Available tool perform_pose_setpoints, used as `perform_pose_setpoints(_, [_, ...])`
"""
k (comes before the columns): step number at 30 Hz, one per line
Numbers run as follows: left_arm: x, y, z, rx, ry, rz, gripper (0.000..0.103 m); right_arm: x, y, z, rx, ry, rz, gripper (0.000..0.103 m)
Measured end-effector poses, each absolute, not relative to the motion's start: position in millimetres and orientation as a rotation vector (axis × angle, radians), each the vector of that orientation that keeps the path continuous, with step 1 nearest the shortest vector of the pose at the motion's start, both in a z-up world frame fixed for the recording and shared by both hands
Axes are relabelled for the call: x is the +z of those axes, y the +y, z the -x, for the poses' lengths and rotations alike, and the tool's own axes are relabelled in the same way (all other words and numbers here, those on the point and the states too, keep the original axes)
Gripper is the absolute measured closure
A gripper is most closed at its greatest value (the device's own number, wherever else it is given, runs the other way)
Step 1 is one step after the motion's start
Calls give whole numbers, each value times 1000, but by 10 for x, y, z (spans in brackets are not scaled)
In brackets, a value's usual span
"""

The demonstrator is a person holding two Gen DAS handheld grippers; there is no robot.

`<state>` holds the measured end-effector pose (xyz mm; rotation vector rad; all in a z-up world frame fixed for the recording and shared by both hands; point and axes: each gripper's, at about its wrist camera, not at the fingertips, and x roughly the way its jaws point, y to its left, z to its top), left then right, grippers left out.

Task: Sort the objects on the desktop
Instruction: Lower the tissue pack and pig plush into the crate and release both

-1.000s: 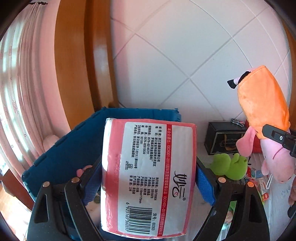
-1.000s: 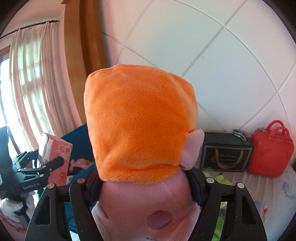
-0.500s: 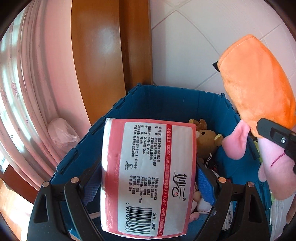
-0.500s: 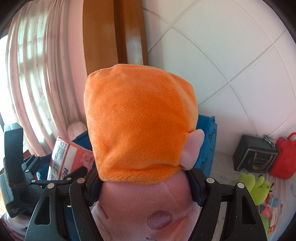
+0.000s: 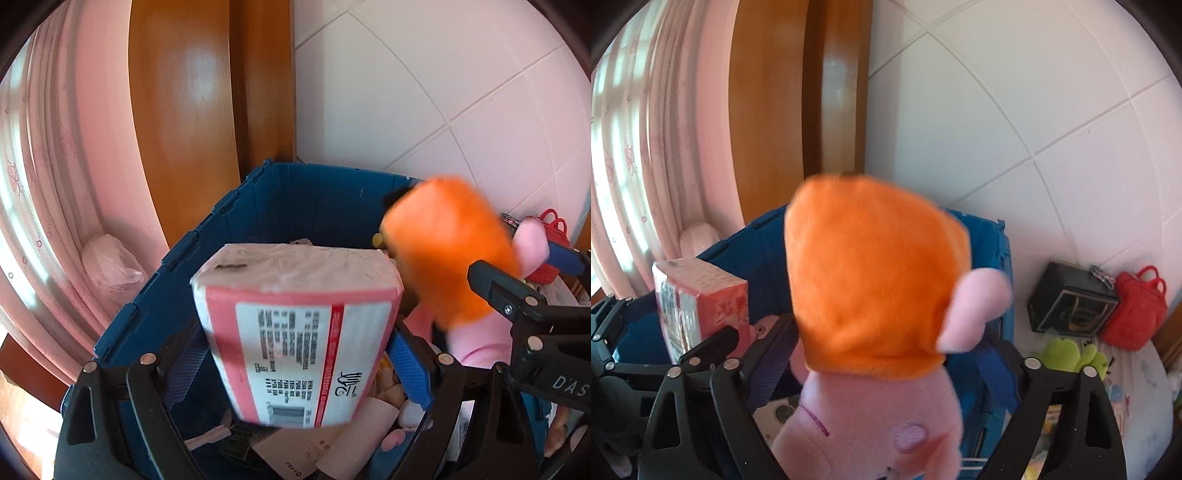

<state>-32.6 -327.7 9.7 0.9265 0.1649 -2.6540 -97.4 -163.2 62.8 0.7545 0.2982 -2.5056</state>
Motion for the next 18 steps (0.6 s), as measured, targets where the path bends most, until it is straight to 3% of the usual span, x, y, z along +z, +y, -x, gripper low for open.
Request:
perform_pose_setpoints(12, [101,-3219,-15,-2685,211,-887,12,718,-1342,563,-2508,333,-737,0])
perform_pose_setpoints(18, [-7,-3145,-103,-2629,225,-998,12,674,-1242,391,-2482,348,-761,0])
